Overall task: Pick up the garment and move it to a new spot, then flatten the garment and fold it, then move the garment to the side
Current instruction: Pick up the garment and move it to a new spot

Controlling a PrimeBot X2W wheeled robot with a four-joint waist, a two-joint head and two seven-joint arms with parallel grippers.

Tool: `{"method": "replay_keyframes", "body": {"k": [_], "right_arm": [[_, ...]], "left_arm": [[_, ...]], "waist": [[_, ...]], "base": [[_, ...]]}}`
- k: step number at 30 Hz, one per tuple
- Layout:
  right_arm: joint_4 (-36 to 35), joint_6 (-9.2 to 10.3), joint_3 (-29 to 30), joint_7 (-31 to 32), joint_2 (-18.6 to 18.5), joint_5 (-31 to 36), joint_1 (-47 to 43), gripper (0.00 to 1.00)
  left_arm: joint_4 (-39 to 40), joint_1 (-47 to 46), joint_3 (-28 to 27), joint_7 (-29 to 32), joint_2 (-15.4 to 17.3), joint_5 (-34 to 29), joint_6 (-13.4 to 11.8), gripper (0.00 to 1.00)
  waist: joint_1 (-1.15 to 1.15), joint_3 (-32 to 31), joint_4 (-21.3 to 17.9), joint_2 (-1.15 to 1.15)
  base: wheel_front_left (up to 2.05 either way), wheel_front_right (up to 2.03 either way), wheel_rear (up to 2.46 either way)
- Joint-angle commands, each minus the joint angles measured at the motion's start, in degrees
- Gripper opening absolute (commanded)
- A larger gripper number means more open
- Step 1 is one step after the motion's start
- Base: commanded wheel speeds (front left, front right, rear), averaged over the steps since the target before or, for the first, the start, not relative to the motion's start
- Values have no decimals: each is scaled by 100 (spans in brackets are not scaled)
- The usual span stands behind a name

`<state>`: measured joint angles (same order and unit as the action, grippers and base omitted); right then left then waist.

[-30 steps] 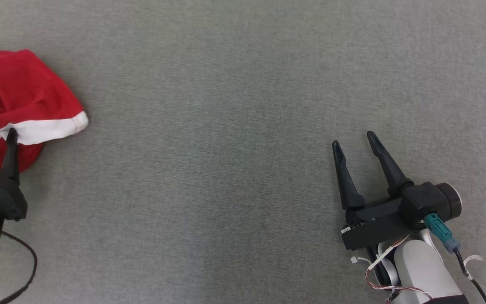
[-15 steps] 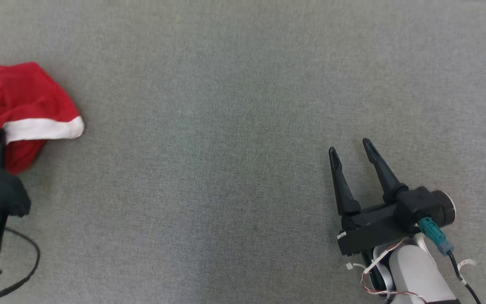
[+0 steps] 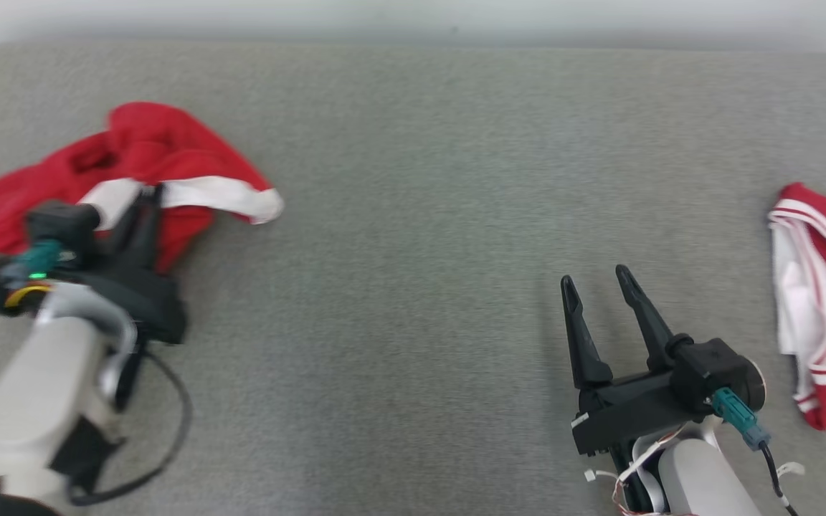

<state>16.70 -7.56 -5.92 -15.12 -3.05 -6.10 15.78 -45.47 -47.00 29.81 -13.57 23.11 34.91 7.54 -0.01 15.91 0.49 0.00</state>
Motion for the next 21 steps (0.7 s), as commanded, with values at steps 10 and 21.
{"method": "replay_keyframes", "body": {"k": [10, 21], "right_arm": [[86, 14, 35, 1, 22, -326, -229, 100], [168, 14, -14, 1, 22, -407, -329, 100]], "left_arm": [[292, 344, 677, -165, -1300, 149, -12, 0], [157, 734, 981, -162, -1856, -159, -38, 22]], "waist": [[1, -503, -1086, 0], [1, -655, -1488, 0]], "base": [[0, 0, 0], [0, 0, 0]]}}
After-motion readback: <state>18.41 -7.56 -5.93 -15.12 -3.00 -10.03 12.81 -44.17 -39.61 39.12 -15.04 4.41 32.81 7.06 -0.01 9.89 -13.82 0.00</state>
